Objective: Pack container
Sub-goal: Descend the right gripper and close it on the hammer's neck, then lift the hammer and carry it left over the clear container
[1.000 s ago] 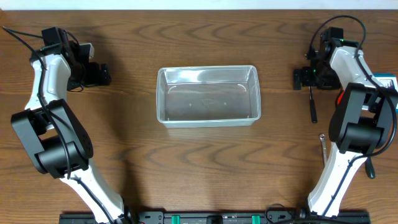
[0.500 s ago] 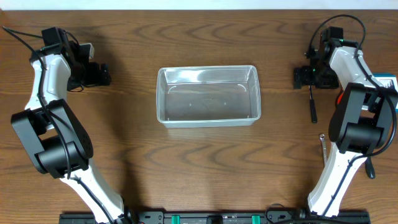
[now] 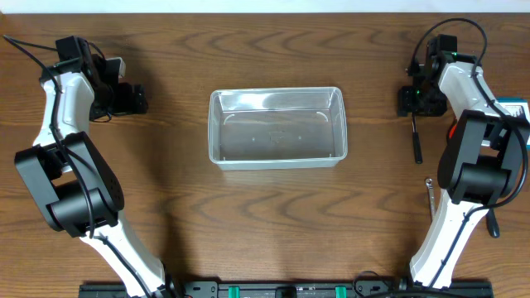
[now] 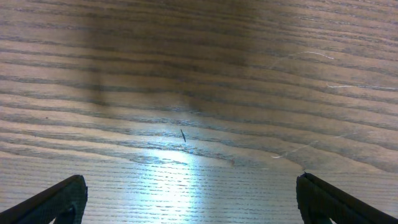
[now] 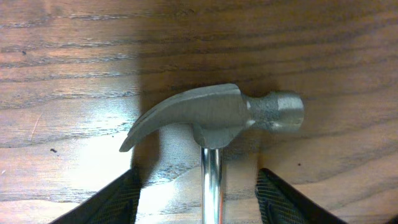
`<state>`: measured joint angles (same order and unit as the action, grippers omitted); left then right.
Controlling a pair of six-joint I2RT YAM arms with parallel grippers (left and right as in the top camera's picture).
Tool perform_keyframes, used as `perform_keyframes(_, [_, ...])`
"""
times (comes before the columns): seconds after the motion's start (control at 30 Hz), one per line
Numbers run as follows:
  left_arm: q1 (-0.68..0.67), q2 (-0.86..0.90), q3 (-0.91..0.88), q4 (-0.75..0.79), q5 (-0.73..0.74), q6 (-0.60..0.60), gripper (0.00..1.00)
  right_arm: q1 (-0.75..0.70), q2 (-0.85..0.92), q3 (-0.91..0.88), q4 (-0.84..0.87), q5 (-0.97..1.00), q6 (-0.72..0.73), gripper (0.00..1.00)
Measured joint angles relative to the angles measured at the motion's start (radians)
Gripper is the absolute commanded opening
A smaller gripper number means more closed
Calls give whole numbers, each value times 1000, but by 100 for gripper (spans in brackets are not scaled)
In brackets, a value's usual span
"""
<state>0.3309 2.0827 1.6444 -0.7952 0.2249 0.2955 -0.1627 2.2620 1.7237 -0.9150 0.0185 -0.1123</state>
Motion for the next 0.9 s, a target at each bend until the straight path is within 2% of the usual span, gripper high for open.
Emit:
perform_keyframes(0.1, [0,0,0,0,0,0,98,0,0,-1,5,0,2,41])
perform_keyframes(0.23, [0,0,0,0,0,0,98,0,0,-1,8,2,3,34])
perform_keyframes(0.6, [0,0,0,0,0,0,98,0,0,-2,13,13,1,1])
perform_keyframes(0.9, [0,0,0,0,0,0,98,0,5,24,-51,23,5,1])
